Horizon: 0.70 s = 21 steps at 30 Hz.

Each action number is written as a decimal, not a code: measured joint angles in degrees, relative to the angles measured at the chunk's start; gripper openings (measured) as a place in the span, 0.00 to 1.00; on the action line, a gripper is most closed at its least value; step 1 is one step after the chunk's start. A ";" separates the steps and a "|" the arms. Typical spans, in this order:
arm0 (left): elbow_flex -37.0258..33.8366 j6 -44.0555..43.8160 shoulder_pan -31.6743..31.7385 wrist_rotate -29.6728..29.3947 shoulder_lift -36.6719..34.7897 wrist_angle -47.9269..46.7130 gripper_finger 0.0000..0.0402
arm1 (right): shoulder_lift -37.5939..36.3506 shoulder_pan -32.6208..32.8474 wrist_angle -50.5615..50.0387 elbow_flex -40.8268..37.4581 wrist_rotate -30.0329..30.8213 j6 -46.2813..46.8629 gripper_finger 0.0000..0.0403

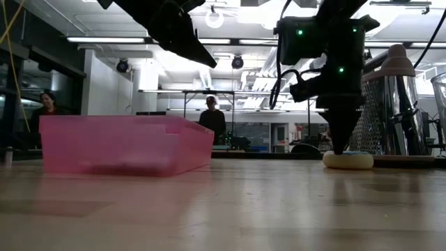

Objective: Pick & Place Food Item
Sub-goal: Put the blue donut into the black bin

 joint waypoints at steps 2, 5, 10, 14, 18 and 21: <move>0.00 0.00 0.00 0.00 0.00 0.00 0.40 | 0.00 -0.62 -0.01 0.00 0.14 1.47 0.42; 0.00 0.00 0.00 0.02 0.00 0.00 0.40 | 0.00 -1.67 -0.13 0.00 0.13 2.85 0.42; 0.00 0.02 0.00 0.07 0.00 0.00 0.40 | 0.00 -2.99 -0.46 0.00 0.13 3.64 0.42; 0.00 0.02 0.00 0.11 0.00 0.00 0.40 | 0.00 -3.60 -1.53 -0.10 0.15 4.15 0.42; 0.00 0.02 0.00 0.11 0.02 0.00 0.40 | 0.00 -3.60 -1.21 -1.19 -0.08 4.18 0.42; 0.00 0.03 0.00 0.11 0.02 0.00 0.40 | 0.00 -3.57 -0.87 -2.21 -0.31 4.57 0.42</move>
